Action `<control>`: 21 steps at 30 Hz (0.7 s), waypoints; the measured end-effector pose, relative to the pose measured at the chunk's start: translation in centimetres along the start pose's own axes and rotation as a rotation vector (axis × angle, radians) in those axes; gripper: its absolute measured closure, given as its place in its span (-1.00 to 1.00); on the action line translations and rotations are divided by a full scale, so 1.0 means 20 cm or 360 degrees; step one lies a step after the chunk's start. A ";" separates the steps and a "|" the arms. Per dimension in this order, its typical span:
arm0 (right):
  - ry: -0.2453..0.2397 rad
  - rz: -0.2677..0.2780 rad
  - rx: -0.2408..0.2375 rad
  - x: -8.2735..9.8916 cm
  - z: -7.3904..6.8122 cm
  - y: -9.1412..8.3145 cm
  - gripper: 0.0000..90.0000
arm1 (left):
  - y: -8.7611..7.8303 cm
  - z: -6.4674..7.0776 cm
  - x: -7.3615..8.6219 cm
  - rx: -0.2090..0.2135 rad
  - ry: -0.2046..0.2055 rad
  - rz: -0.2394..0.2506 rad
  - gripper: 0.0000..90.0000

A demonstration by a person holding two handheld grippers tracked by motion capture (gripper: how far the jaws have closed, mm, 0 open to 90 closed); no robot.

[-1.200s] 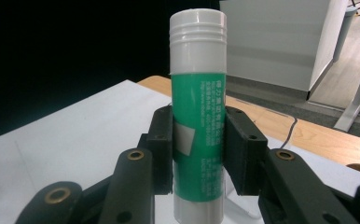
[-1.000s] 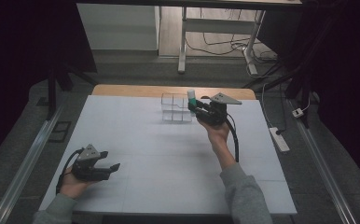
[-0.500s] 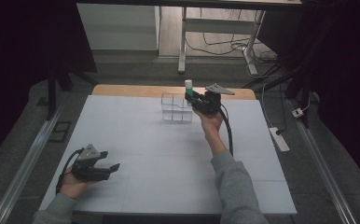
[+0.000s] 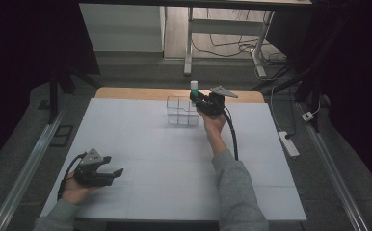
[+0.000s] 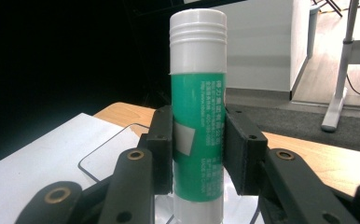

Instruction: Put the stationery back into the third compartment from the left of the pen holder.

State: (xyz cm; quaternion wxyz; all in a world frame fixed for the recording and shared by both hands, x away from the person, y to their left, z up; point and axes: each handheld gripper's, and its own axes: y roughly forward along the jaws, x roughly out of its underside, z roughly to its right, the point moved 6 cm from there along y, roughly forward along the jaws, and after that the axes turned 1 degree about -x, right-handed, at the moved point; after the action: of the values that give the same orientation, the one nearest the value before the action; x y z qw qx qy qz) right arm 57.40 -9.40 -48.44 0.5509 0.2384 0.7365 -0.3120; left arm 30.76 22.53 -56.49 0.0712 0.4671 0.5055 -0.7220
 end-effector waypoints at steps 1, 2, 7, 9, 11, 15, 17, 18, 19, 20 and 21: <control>-0.0003 -0.0001 0.0003 0.00 0.00 0.00 0.43 | 0.00 0.00 0.00 0.0000 0.0000 0.0000 -0.40; -0.0002 -0.0007 0.0008 0.02 0.00 0.00 0.37 | 0.00 0.00 0.00 0.0000 0.0000 0.0001 -0.40; 0.0018 -0.0077 0.0035 0.05 0.01 -0.01 -0.27 | 0.00 0.00 0.00 0.0001 0.0005 0.0004 -0.40; 0.0006 -0.0078 0.0047 0.04 0.01 -0.03 -0.36 | 0.00 0.01 0.00 0.0003 0.0009 0.0006 -0.40; 0.0002 -0.0075 0.0044 0.02 0.00 -0.06 -0.37 | 0.00 0.01 0.00 0.0002 0.0010 0.0009 -0.40; -0.0043 -0.0067 -0.0017 -0.01 -0.02 -0.13 -0.33 | 0.00 0.01 0.00 0.0004 0.0011 0.0006 -0.40; -0.0051 -0.0065 -0.0036 -0.03 -0.04 -0.17 -0.31 | 0.00 0.01 0.00 0.0007 0.0012 0.0004 -0.40; -0.0057 -0.0068 -0.0047 -0.04 -0.04 -0.19 -0.30 | 0.00 0.01 0.00 0.0008 0.0013 0.0004 -0.39; -0.0065 -0.0073 -0.0055 -0.04 -0.05 -0.22 -0.29 | 0.00 0.01 0.00 0.0009 0.0016 0.0003 -0.39; -0.0079 -0.0080 -0.0055 -0.04 -0.05 -0.24 -0.29 | 0.00 0.01 0.00 0.0011 0.0015 0.0002 -0.39; -0.0092 -0.0090 -0.0054 -0.04 -0.05 -0.27 -0.28 | 0.00 0.01 0.00 0.0014 0.0014 0.0000 -0.39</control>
State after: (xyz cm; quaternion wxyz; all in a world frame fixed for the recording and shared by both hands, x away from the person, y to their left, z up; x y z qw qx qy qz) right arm 53.29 -12.40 -46.37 0.5669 0.1991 0.7319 -0.3215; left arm 30.65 22.32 -56.43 0.0670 0.4705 0.5027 -0.7221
